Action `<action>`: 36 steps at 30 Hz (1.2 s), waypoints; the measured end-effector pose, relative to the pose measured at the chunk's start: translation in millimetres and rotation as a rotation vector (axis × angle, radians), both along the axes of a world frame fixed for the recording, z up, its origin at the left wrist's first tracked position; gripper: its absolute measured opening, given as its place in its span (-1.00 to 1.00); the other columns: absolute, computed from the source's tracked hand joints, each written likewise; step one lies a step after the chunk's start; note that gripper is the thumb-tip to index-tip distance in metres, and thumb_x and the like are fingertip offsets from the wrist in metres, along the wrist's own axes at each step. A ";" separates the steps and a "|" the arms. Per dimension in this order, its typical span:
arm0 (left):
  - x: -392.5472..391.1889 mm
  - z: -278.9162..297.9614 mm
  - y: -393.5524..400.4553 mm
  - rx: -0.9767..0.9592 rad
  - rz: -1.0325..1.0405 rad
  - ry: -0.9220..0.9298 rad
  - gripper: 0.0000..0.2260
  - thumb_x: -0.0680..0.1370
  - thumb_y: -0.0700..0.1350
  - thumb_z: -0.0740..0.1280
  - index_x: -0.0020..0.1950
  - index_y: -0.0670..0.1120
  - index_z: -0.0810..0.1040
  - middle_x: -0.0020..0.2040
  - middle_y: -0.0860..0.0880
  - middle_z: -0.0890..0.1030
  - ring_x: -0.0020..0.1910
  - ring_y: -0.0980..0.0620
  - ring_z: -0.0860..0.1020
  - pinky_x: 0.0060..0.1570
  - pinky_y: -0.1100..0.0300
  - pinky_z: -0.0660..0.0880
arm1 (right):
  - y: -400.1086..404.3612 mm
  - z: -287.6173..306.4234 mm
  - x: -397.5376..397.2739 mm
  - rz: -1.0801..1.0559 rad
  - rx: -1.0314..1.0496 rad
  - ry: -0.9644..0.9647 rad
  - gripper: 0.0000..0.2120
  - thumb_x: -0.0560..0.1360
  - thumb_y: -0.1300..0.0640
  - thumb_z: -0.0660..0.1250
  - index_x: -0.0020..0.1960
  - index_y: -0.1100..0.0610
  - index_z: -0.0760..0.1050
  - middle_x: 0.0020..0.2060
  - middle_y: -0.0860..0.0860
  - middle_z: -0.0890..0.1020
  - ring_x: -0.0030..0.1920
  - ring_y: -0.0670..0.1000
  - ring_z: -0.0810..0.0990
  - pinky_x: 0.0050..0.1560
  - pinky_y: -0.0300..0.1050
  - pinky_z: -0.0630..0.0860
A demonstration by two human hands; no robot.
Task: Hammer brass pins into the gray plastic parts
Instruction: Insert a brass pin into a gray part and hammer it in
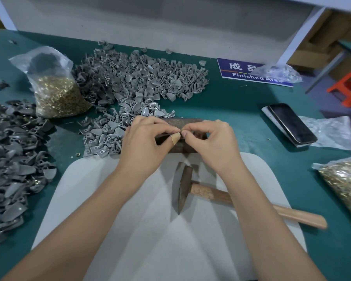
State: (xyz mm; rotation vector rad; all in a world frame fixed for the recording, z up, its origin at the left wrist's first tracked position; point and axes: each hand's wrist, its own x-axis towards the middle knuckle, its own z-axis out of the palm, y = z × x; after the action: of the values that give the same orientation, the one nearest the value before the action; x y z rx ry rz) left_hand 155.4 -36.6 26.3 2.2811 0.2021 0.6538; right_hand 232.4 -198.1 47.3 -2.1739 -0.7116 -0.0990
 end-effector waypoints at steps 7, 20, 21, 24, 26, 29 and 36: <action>0.1 -0.2 1.1 0.026 0.020 0.011 -0.88 0.56 0.10 0.44 0.05 0.17 0.73 -0.06 0.25 0.59 0.08 0.13 0.39 0.06 0.11 0.37 | -53.1 -3.7 -45.5 -0.028 -0.010 -0.059 -0.92 0.54 0.06 0.45 -0.10 -0.07 0.71 -0.22 -0.24 0.65 -0.11 -0.21 0.52 0.01 -0.26 0.36; 0.2 -2.1 -2.5 0.021 0.001 -0.015 -0.90 0.57 0.02 0.44 0.04 0.11 0.73 -0.04 0.17 0.62 0.09 0.08 0.40 0.10 0.13 0.38 | -91.6 20.8 -56.4 -0.020 -0.453 -0.354 -0.74 0.69 -0.08 0.06 0.09 -0.07 0.51 -0.09 -0.17 0.54 -0.26 -0.01 0.53 -0.32 -0.06 0.35; 0.1 -2.5 -2.6 0.017 -0.002 -0.022 -0.90 0.57 0.02 0.45 0.04 0.11 0.74 -0.05 0.17 0.62 0.09 0.09 0.40 0.10 0.14 0.38 | -91.3 27.0 -45.6 -0.045 -0.385 -0.283 -0.74 0.69 -0.13 0.03 0.03 -0.13 0.47 -0.15 -0.23 0.53 -0.28 -0.08 0.48 -0.31 -0.02 0.36; 0.0 -3.5 -1.5 0.011 -0.008 -0.035 -0.91 0.56 0.02 0.45 0.03 0.11 0.74 -0.07 0.18 0.61 0.07 0.10 0.39 0.09 0.17 0.37 | -79.3 43.1 -19.3 -0.105 -0.237 -0.167 -0.76 0.63 -0.26 0.16 0.05 -0.17 0.51 -0.25 -0.28 0.59 -0.26 -0.14 0.51 -0.21 0.03 0.46; 1.1 -3.4 -0.4 0.021 -0.015 -0.039 -0.91 0.56 0.01 0.46 0.03 0.12 0.73 -0.07 0.17 0.61 0.06 0.08 0.40 0.08 0.17 0.37 | -65.0 45.4 -12.5 -0.112 -0.226 -0.235 -0.80 0.65 -0.19 0.22 0.18 -0.16 0.52 -0.23 -0.18 0.62 -0.20 -0.05 0.56 -0.14 0.07 0.52; 2.3 -4.1 0.2 0.043 -0.018 -0.058 -0.91 0.56 0.01 0.47 0.03 0.09 0.75 -0.08 0.16 0.62 0.05 0.05 0.42 0.06 0.09 0.40 | -45.2 40.5 -10.0 -0.152 -0.292 -0.324 -0.80 0.68 -0.17 0.16 0.19 -0.16 0.50 -0.29 -0.13 0.54 -0.18 0.02 0.53 -0.23 -0.01 0.38; 1.5 -1.4 -0.4 0.061 0.012 -0.037 -0.91 0.56 0.05 0.46 0.02 0.12 0.74 -0.13 0.14 0.59 0.02 0.05 0.42 0.03 -0.05 0.45 | -39.0 33.4 -18.4 -0.225 -0.282 -0.421 -0.73 0.66 -0.14 0.22 0.30 -0.19 0.58 -0.11 -0.05 0.72 -0.10 0.19 0.66 -0.20 0.06 0.52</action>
State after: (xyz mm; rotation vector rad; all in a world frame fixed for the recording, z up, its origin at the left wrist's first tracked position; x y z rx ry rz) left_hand 156.9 -37.0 24.8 2.3257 0.1812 0.7165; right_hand 214.0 -237.1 80.7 -2.5319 -0.7424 -0.6214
